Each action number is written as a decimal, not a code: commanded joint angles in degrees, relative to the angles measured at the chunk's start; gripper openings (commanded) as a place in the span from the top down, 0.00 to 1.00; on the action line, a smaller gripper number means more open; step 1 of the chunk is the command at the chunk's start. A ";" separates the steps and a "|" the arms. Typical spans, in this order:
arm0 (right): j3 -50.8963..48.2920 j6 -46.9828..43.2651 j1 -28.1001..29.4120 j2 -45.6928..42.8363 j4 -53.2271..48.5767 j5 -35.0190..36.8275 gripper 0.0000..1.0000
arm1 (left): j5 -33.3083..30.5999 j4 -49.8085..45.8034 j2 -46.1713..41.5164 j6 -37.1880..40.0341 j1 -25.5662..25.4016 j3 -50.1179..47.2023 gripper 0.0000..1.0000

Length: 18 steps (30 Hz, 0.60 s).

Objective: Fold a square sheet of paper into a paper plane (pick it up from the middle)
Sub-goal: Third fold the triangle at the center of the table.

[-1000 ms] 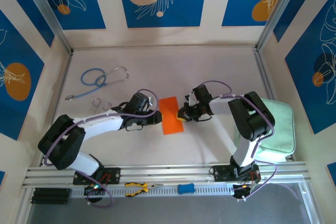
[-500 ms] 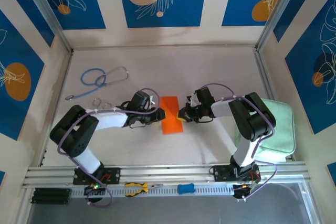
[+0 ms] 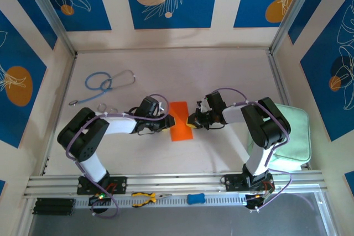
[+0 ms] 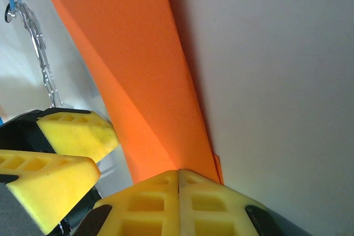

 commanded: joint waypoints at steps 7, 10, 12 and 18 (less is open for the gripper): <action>-2.01 0.83 -0.09 1.45 -5.41 2.41 0.95 | -1.75 -2.94 -0.39 0.77 0.54 -0.12 0.56; -2.06 0.83 -0.13 1.35 -5.31 2.41 0.95 | -3.30 -5.19 -1.95 1.92 0.56 -0.03 0.55; -2.10 0.88 -0.04 1.43 -4.97 2.29 0.95 | -3.17 -5.19 -2.18 2.13 0.54 -0.12 0.54; -2.40 0.84 0.00 1.05 -4.71 2.42 0.95 | -0.07 -0.06 -0.16 -0.13 0.52 -0.98 0.59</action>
